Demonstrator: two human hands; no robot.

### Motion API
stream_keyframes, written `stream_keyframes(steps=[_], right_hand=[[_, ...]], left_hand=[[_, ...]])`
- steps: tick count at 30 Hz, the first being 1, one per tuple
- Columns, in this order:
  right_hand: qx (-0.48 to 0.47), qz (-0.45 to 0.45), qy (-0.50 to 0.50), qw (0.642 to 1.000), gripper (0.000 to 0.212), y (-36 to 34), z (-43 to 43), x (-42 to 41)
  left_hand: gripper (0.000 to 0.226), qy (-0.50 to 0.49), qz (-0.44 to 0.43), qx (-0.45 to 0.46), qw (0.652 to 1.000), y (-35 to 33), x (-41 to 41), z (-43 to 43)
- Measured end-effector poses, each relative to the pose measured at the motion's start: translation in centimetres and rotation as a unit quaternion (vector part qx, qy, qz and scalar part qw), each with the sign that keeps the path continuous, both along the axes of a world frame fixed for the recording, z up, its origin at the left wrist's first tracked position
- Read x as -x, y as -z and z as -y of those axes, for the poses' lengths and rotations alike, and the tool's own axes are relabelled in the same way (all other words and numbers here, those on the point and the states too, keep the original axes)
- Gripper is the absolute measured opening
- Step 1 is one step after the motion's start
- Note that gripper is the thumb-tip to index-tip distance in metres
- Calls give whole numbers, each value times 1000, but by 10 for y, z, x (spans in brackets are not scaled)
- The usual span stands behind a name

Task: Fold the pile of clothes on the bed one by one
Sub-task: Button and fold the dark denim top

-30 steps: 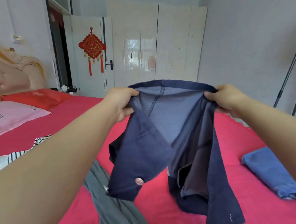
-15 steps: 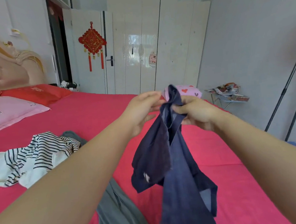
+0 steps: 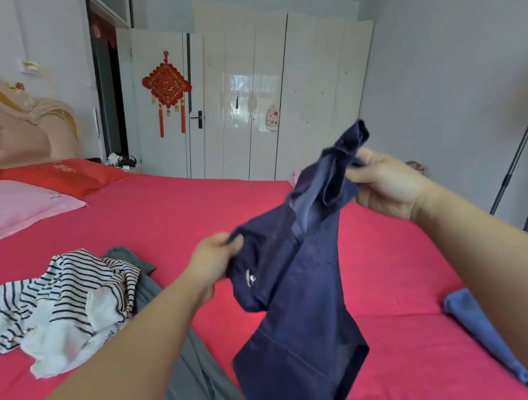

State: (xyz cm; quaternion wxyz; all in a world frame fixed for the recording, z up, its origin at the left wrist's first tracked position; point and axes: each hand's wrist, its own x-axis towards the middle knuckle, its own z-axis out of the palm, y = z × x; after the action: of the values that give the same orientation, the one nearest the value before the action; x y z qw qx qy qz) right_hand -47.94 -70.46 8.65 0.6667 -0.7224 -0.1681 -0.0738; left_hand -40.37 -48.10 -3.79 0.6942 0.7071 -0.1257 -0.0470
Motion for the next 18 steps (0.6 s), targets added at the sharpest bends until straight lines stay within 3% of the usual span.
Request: stream_keyframes(steps=[4,7,9,11,14,16,18], right_hand=[[148,-160,74,973,38,55,40,-3],[269,-280,128,913,46,87,53,-1],[314,-305,169,883,50,89,48,1],[289,-254,174,907,52,80,37,0],[202,-119,70,970,60,51,5,-4],[212,-56,8,976,67,37,-18,-7],[212,-36,3,977,57,29,-32,-7]], left_hand=[[29,-78,91,-25,992,-36,-13,-14],[27,-98,158,-53,981,-68,-12,-9],[22,-97,197,-98,971,-85,-6,0],[26,-73,218,-148,962,-95,1,13],[19,-8,208,-152,966,-102,18,35],[17,36,174,-116,977,-104,28,47],[17,55,143,-70,986,-104,34,52]])
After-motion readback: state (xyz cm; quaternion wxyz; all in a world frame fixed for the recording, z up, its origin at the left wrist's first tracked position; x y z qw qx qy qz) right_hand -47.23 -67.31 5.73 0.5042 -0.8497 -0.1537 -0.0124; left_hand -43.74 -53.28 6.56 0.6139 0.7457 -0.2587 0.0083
